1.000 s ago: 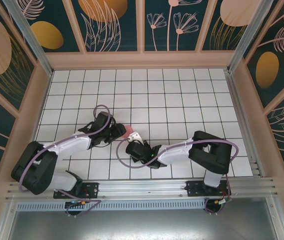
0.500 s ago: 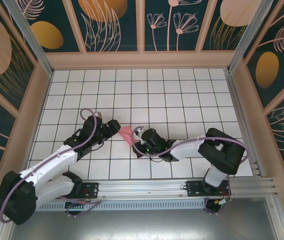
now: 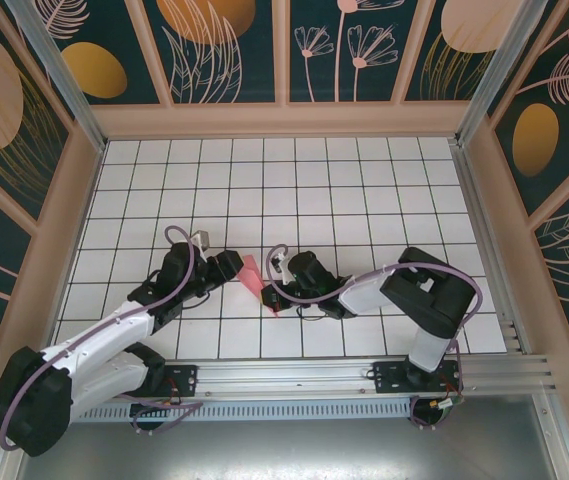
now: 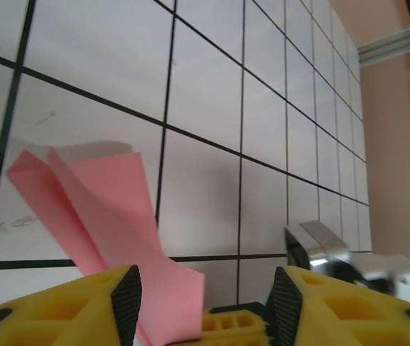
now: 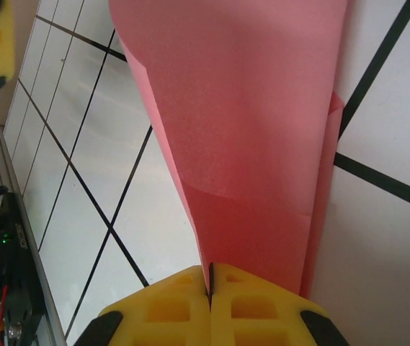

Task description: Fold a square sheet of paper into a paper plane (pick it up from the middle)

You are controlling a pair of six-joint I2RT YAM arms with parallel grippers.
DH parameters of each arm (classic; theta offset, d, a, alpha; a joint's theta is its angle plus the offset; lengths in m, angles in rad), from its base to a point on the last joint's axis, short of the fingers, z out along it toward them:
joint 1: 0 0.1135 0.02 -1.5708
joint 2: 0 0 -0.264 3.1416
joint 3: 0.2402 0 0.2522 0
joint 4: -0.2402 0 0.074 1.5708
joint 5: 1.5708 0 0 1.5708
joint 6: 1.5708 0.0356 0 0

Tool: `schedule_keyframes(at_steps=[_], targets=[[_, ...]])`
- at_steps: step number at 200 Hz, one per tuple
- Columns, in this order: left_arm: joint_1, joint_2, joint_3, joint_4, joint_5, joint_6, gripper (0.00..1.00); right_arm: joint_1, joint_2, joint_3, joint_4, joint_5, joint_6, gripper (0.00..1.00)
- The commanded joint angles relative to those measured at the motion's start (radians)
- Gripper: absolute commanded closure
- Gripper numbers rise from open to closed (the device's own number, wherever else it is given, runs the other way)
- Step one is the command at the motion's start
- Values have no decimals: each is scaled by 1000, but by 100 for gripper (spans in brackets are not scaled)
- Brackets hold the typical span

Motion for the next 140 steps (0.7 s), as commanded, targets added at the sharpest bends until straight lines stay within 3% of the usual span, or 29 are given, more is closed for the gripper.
schedule_keyframes(at_steps=[1,75,140], targets=[[6,-10,-20,66,42,25,47,-20,32,-25,113,-75,70,100],[6,13,-63,151,133,47,50,-68,91,-29,196,-200,183,100],[5,60,-105,280,213,43,51,-97,155,34,142,-286,267,100]])
